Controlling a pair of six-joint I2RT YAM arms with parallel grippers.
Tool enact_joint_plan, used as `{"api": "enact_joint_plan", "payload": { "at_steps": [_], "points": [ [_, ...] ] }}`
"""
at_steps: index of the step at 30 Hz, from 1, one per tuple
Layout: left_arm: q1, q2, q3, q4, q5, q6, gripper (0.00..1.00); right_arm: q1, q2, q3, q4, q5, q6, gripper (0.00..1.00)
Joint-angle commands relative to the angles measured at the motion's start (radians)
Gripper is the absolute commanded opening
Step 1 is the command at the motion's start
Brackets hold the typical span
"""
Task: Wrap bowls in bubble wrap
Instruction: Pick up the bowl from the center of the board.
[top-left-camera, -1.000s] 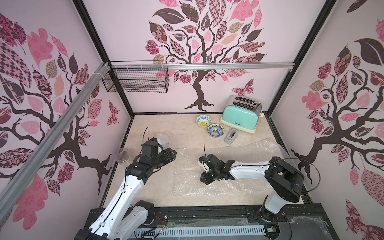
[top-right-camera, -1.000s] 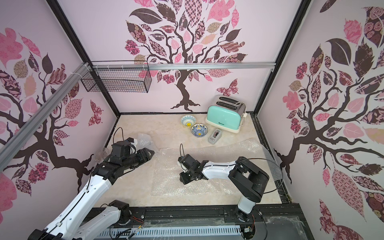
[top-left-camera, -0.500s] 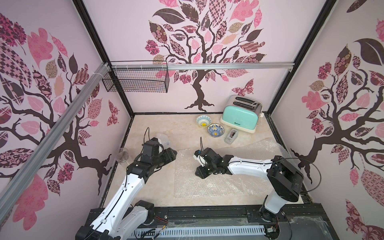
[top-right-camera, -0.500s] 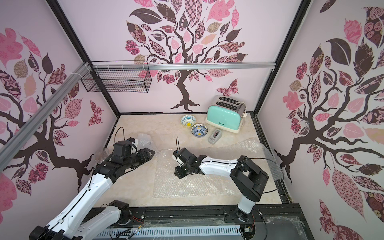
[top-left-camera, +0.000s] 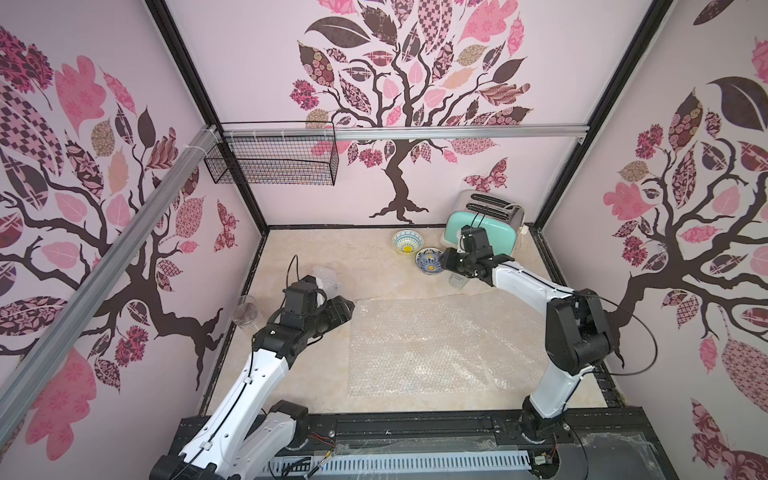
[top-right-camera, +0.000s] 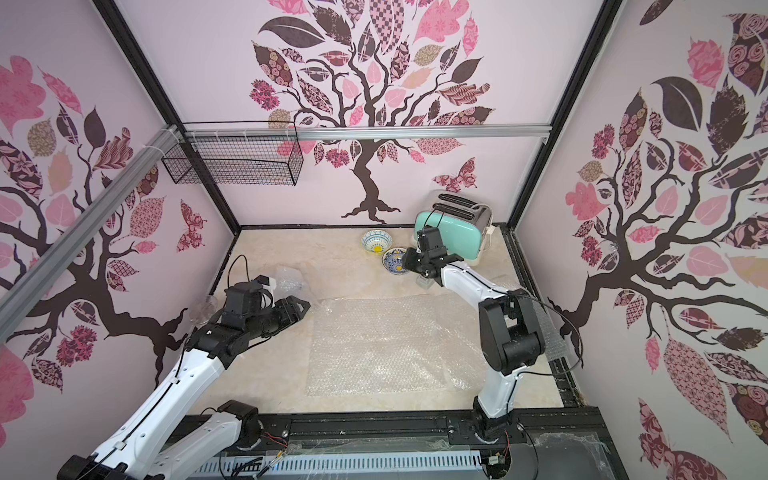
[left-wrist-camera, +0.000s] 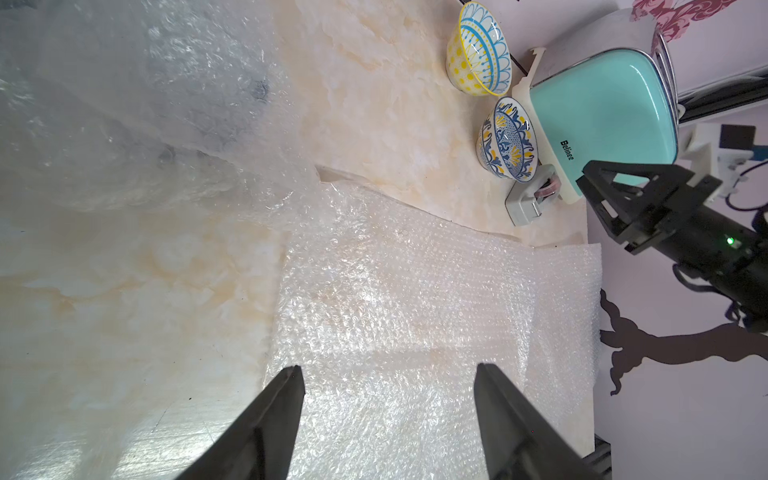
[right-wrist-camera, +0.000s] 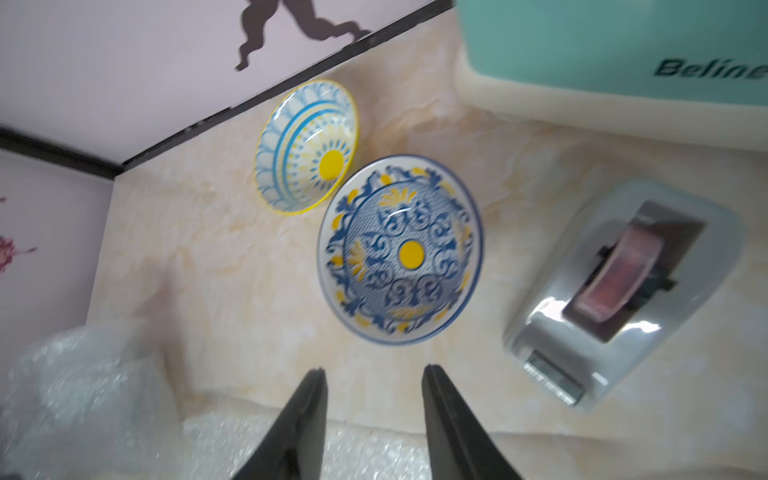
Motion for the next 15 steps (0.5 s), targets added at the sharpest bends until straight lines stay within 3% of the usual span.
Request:
{"api": "enact_joint_plan", "payload": {
  "at_steps": [1, 8, 15],
  "points": [
    [-0.004, -0.018, -0.017, 0.015, 0.005, 0.007, 0.71, 0.005, 0.103, 0.121, -0.079, 0.034, 0.036, 0.43],
    [-0.004, -0.019, -0.029, 0.018, 0.013, 0.003, 0.71, -0.001, 0.236, 0.269, -0.163, 0.132, 0.040, 0.45],
    [-0.004, -0.019, -0.030, 0.019, 0.014, 0.003, 0.71, 0.000, 0.285, 0.292, -0.169, 0.169, 0.024, 0.47]
  ]
}}
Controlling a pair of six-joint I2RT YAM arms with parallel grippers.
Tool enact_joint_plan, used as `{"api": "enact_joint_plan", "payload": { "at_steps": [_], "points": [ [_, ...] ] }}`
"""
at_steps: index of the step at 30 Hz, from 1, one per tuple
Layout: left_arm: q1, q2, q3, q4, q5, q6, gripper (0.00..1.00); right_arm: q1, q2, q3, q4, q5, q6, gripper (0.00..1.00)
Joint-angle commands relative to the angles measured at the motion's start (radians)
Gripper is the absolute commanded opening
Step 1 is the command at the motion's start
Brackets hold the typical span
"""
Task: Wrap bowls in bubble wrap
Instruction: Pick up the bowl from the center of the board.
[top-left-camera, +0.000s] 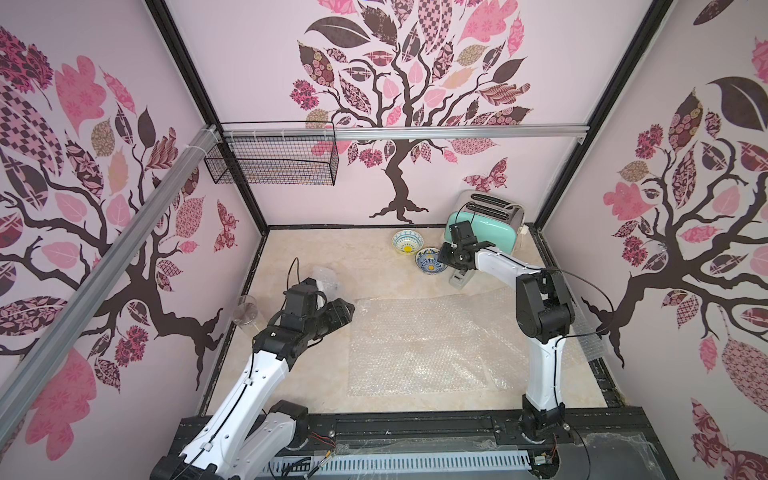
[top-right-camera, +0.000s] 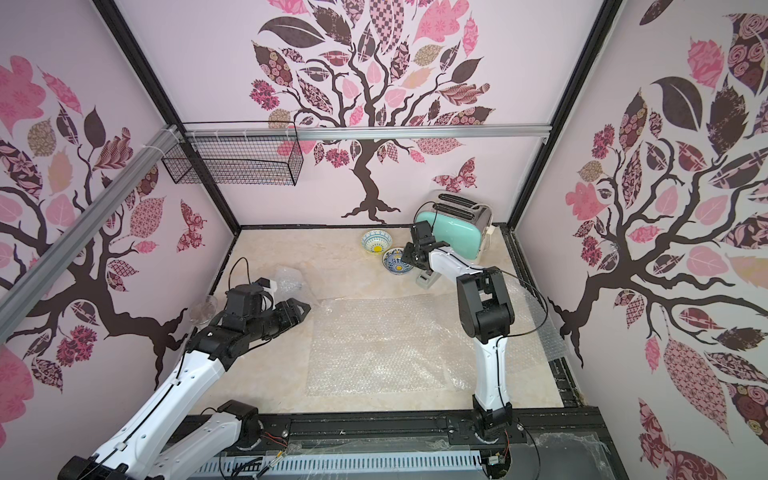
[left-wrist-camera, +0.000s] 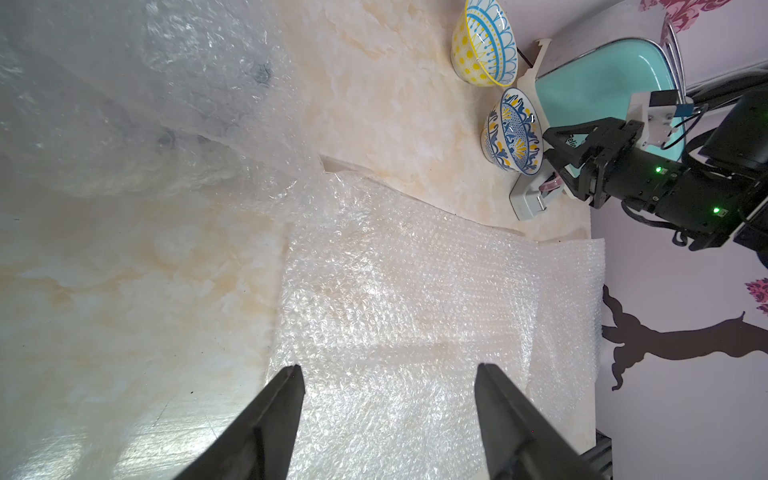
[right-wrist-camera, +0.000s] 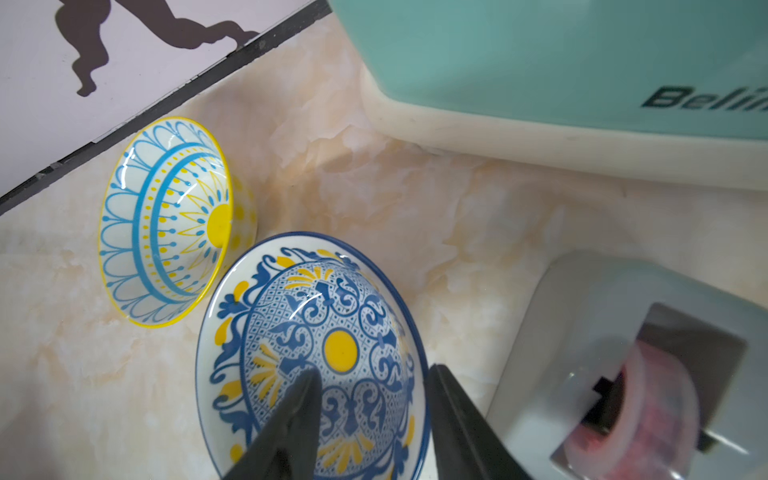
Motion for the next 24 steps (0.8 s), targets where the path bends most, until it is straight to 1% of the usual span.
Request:
{"api": "enact_joint_plan", "payload": {
  "at_steps": [1, 6, 10, 14, 20, 22, 24],
  "points": [
    [-0.004, -0.009, -0.008, 0.016, 0.010, 0.002, 0.71, 0.000, 0.028, 0.037, -0.041, 0.030, -0.008, 0.47],
    [-0.004, -0.010, -0.009, 0.016, 0.012, 0.003, 0.71, 0.000, 0.084, 0.068, -0.067, -0.002, -0.024, 0.45],
    [-0.003, -0.011, -0.012, 0.017, 0.013, 0.003, 0.71, -0.001, 0.080, 0.042, -0.037, -0.009, -0.020, 0.43],
    [-0.004, -0.008, -0.011, 0.017, 0.012, 0.003, 0.71, 0.000, 0.093, 0.060, -0.045, -0.028, -0.030, 0.35],
    [-0.004, -0.009, -0.012, 0.017, 0.012, 0.003, 0.71, 0.000, 0.084, 0.060, -0.044, -0.048, -0.035, 0.13],
    [-0.004, -0.008, -0.012, 0.017, 0.011, 0.003, 0.71, 0.000, 0.065, 0.050, -0.039, -0.057, -0.031, 0.08],
    [-0.004, -0.009, -0.012, 0.017, 0.008, 0.003, 0.71, 0.000, 0.039, 0.026, -0.026, -0.063, -0.028, 0.06]
  ]
}}
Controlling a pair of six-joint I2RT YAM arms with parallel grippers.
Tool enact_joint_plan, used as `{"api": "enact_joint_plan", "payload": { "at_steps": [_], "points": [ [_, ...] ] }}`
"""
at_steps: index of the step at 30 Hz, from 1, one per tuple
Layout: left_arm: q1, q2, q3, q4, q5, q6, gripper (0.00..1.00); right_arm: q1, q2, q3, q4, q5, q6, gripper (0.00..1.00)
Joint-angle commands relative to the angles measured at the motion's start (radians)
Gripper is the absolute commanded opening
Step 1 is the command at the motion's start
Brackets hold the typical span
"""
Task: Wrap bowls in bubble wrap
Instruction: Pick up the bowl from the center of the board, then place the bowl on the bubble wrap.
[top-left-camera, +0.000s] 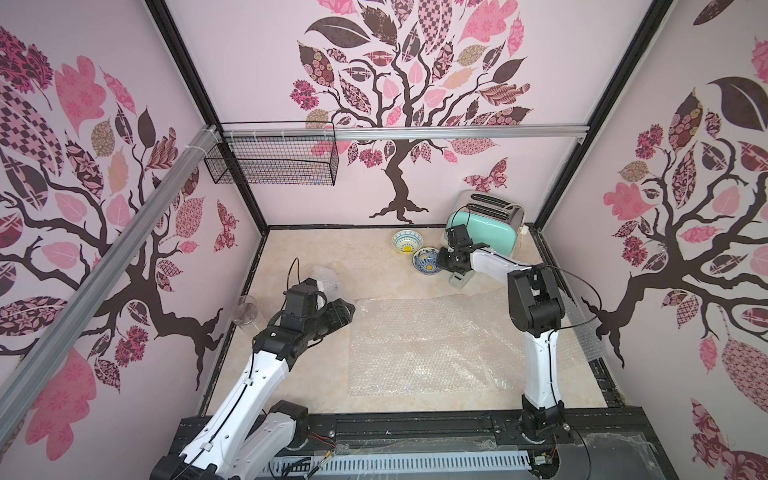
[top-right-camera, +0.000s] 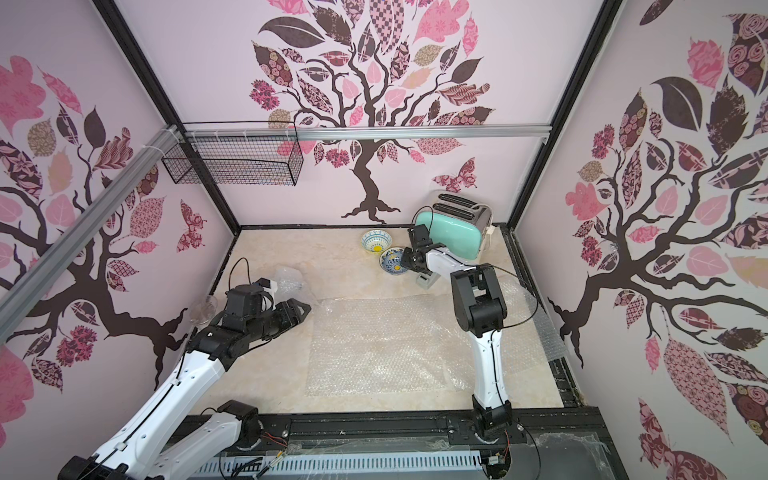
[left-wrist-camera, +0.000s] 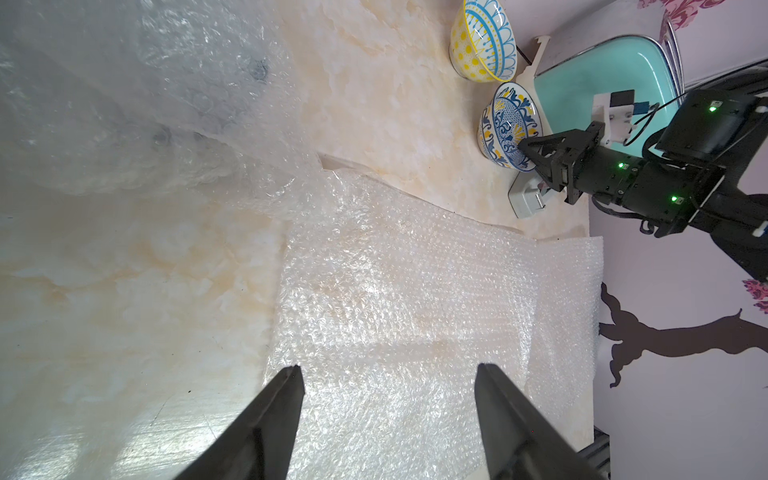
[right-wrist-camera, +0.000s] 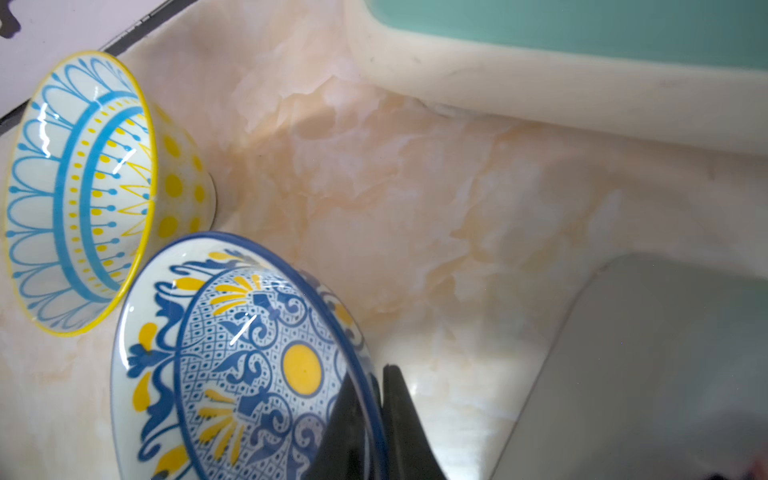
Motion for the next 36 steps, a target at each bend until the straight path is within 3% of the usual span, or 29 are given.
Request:
{"api": "enact_joint_plan", "payload": {
  "at_steps": [1, 5, 11, 15, 19, 24, 36],
  "points": [
    [-0.004, -0.008, -0.011, 0.016, 0.000, 0.003, 0.71, 0.001, -0.061, -0.022, -0.005, -0.018, -0.002, 0.04],
    [-0.004, -0.007, -0.023, 0.019, -0.007, -0.001, 0.71, 0.001, -0.164, -0.092, 0.000, -0.057, 0.008, 0.02],
    [-0.006, -0.015, -0.060, 0.038, -0.013, -0.016, 0.71, 0.022, -0.437, -0.377, 0.090, -0.198, 0.050, 0.01],
    [-0.006, -0.040, -0.084, 0.032, -0.044, -0.027, 0.71, 0.132, -0.602, -0.556, 0.112, -0.202, 0.024, 0.01],
    [-0.005, -0.069, -0.101, 0.018, -0.080, -0.041, 0.71, 0.256, -0.676, -0.658, 0.099, -0.203, 0.009, 0.01],
    [-0.005, -0.124, -0.122, 0.016, -0.113, -0.054, 0.72, 0.388, -0.697, -0.742, 0.119, -0.179, 0.004, 0.01],
    [-0.006, -0.138, -0.152, 0.010, -0.068, -0.074, 0.72, 0.409, -0.639, -0.792, 0.166, -0.171, -0.009, 0.03]
  ]
}}
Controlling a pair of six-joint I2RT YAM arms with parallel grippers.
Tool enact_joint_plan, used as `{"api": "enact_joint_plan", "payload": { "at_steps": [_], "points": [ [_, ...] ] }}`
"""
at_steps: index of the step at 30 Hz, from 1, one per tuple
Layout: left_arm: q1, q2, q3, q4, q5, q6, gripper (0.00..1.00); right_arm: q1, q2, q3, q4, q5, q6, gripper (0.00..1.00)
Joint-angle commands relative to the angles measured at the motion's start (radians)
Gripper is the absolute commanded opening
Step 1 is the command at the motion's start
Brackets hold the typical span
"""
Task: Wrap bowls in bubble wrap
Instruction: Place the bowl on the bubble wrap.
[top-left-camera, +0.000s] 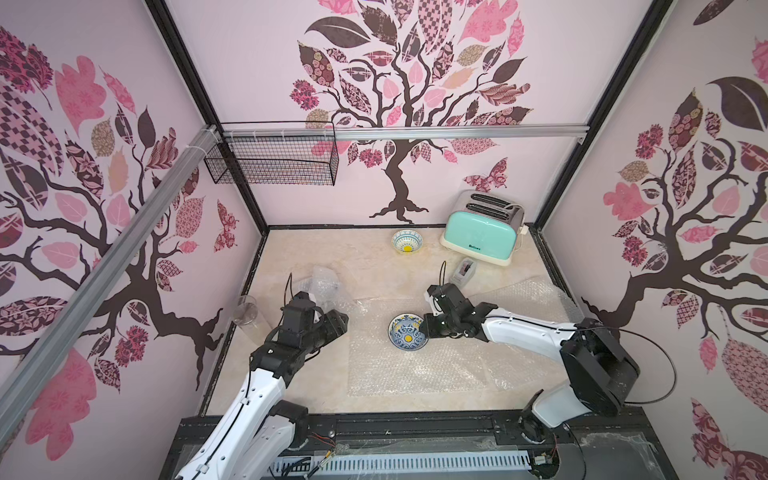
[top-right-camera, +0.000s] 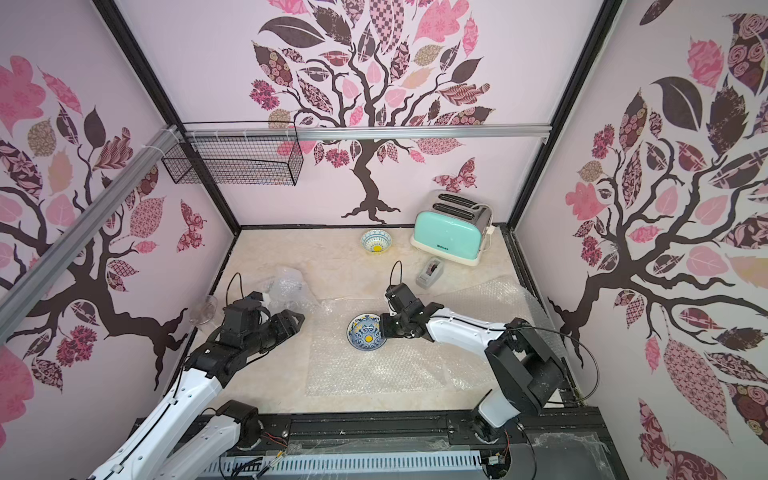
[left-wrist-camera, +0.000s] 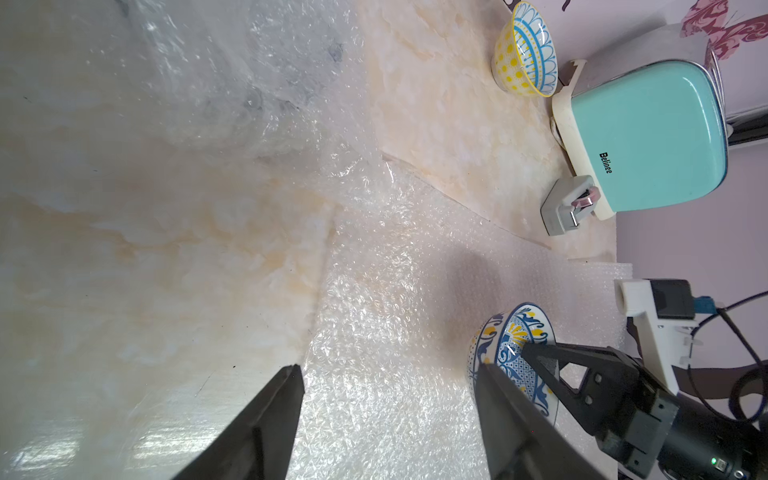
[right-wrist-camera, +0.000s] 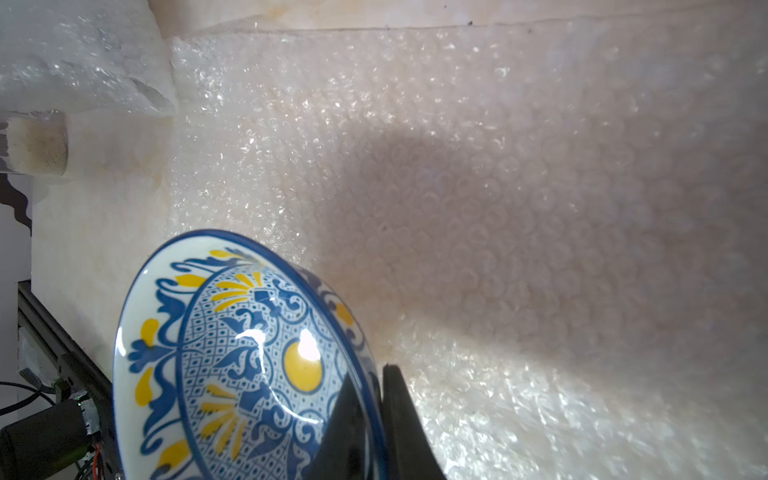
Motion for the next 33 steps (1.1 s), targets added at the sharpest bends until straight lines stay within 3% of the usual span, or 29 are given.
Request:
{"api": "enact_joint_plan", "payload": {
  "at_steps": [1, 12, 17, 22, 25, 33],
  "points": [
    [-0.002, -0.013, -0.025, 0.010, 0.024, -0.019, 0.72, 0.004, 0.015, -0.007, 0.046, 0.011, -0.016, 0.04],
    [-0.010, -0.016, -0.070, 0.018, 0.070, -0.063, 0.72, 0.005, 0.044, -0.026, 0.078, 0.001, -0.026, 0.18],
    [-0.029, -0.021, -0.071, -0.008, 0.050, -0.079, 0.72, 0.005, 0.004, -0.020, 0.046, 0.024, -0.045, 0.38],
    [-0.162, -0.027, -0.080, -0.094, -0.067, -0.131, 0.72, 0.004, -0.136, -0.020, 0.012, 0.150, -0.080, 0.55],
    [-0.220, -0.027, -0.085, -0.170, -0.130, -0.179, 0.72, 0.003, -0.217, -0.044, 0.026, 0.196, -0.091, 0.59],
    [-0.351, -0.009, -0.141, -0.202, -0.127, -0.271, 0.71, 0.002, -0.345, -0.104, 0.067, 0.228, -0.101, 0.61]
  ]
}}
